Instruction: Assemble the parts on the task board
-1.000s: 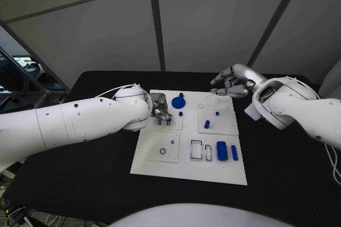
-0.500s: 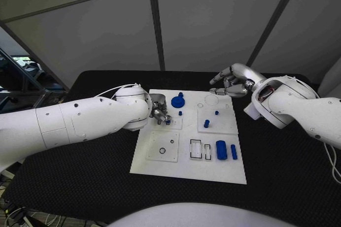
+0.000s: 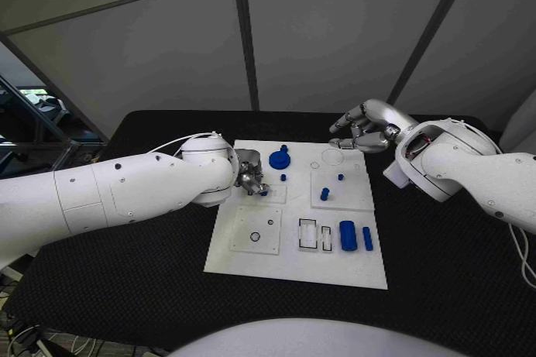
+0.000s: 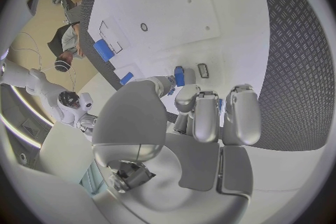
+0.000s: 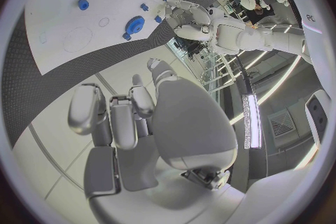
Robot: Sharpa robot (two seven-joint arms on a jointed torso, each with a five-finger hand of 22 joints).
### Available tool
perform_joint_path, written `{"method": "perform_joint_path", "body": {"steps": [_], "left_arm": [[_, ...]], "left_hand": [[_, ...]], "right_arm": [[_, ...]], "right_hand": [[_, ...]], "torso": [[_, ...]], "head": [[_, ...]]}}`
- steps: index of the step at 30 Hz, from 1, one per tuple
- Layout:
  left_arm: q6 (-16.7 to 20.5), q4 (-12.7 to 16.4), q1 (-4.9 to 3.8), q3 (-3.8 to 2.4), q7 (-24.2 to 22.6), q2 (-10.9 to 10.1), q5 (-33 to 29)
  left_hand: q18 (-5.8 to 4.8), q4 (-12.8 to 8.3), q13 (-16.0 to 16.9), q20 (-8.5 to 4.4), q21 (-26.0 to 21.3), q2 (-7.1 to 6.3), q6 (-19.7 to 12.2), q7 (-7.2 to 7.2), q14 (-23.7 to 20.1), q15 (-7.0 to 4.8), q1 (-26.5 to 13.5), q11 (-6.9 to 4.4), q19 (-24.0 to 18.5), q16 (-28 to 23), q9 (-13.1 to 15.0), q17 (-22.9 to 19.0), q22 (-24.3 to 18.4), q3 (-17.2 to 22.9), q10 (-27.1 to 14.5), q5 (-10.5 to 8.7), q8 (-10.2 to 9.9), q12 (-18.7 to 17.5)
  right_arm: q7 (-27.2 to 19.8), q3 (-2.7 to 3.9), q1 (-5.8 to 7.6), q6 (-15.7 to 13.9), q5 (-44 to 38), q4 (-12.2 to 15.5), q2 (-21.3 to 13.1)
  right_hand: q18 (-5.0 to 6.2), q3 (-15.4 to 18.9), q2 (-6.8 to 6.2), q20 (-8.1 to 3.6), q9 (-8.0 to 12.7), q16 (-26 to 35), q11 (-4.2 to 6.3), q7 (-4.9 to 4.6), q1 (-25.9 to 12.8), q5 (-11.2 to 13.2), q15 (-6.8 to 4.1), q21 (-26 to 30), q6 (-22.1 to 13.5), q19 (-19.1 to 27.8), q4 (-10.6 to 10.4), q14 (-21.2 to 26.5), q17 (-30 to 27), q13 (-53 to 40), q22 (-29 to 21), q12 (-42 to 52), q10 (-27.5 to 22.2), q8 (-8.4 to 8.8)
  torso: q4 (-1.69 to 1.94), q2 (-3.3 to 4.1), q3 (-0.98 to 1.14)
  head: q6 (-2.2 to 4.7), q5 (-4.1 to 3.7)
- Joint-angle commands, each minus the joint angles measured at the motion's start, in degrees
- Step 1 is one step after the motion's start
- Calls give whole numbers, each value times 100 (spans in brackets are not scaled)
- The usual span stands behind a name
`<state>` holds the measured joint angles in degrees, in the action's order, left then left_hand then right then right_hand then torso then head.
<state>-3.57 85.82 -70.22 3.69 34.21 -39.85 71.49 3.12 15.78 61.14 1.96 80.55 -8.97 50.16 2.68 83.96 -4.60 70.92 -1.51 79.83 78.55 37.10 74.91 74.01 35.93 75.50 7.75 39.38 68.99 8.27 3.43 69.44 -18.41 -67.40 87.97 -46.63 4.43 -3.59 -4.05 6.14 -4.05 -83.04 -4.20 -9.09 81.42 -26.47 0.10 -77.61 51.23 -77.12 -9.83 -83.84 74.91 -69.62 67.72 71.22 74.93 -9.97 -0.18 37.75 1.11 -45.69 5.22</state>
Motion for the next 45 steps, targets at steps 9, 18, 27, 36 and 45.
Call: {"method": "perform_joint_path", "body": {"steps": [9, 18, 27, 36, 45], "left_arm": [[-203, 30, 16, 11, 79, -12, 40], [-170, -37, 16, 11, 69, 28, 15], [-235, -118, 16, 11, 69, 87, -6], [-277, -224, 15, 10, 73, 189, -8], [-272, -276, 15, 9, 74, 229, -13]], "left_hand": [[64, -844, -8, -17, 7, 15, -29, -5, 269, -15, -48, -3, 12, 32, 6, 118, -2, 865, 21, 18, 21, 4], [64, -694, 25, -13, -6, -69, 35, -35, 271, -14, -545, -14, 13, 35, 52, 121, 4, 764, 59, -15, 61, 46], [59, -187, 81, -28, -11, -113, 225, -62, 272, -28, -1352, -30, 34, 35, 60, 122, 34, 129, 96, -34, 87, 120], [59, -25, 107, -44, -16, -52, 264, -89, 273, -47, -1495, -50, 45, 36, 76, 123, 50, -290, 103, -19, 102, 154], [53, 81, 133, -57, -9, 25, 298, -104, 273, -59, -1584, -63, 67, 35, 89, 123, 82, -584, 118, -13, 121, 182]], "right_arm": [[-12, 4, 11, 34, -23, -6, 14], [-11, 4, 11, 31, -23, -16, 26], [-13, 4, 11, 30, -23, -21, 29], [-21, 4, 11, 35, -23, -36, 46], [-24, 4, 11, 34, -23, -42, 43]], "right_hand": [[28, 7, 8, -25, 8, 26, 11, -17, -7, 29, -38, 23, 11, -3, -27, -365, 436, 6, -6, 11, 35, -31], [29, 3, 18, -25, 7, 28, 10, -16, -22, 45, -39, 26, 17, -3, -46, -365, 435, 8, -8, 12, 35, -37], [28, 7, 20, -25, 8, 30, 9, -17, -42, 64, -38, 26, 16, -5, -65, -365, 435, 11, -7, 11, 34, -38], [30, 30, 22, -25, 9, 38, 11, -12, -99, 252, -39, 34, 10, -5, -125, -364, 428, 19, -14, 14, 34, -43], [30, 30, 22, -25, 9, 38, 11, -12, -99, 252, -39, 34, 10, -5, -125, -364, 428, 19, -14, 14, 34, -43]], "torso": [[-8, 4, 1], [-3, 2, 1], [-6, 4, 5], [-7, 3, 4], [1, 1, 2]], "head": [[-11, 3], [-18, 2], [-34, -9], [-53, -19], [-41, -41]]}}
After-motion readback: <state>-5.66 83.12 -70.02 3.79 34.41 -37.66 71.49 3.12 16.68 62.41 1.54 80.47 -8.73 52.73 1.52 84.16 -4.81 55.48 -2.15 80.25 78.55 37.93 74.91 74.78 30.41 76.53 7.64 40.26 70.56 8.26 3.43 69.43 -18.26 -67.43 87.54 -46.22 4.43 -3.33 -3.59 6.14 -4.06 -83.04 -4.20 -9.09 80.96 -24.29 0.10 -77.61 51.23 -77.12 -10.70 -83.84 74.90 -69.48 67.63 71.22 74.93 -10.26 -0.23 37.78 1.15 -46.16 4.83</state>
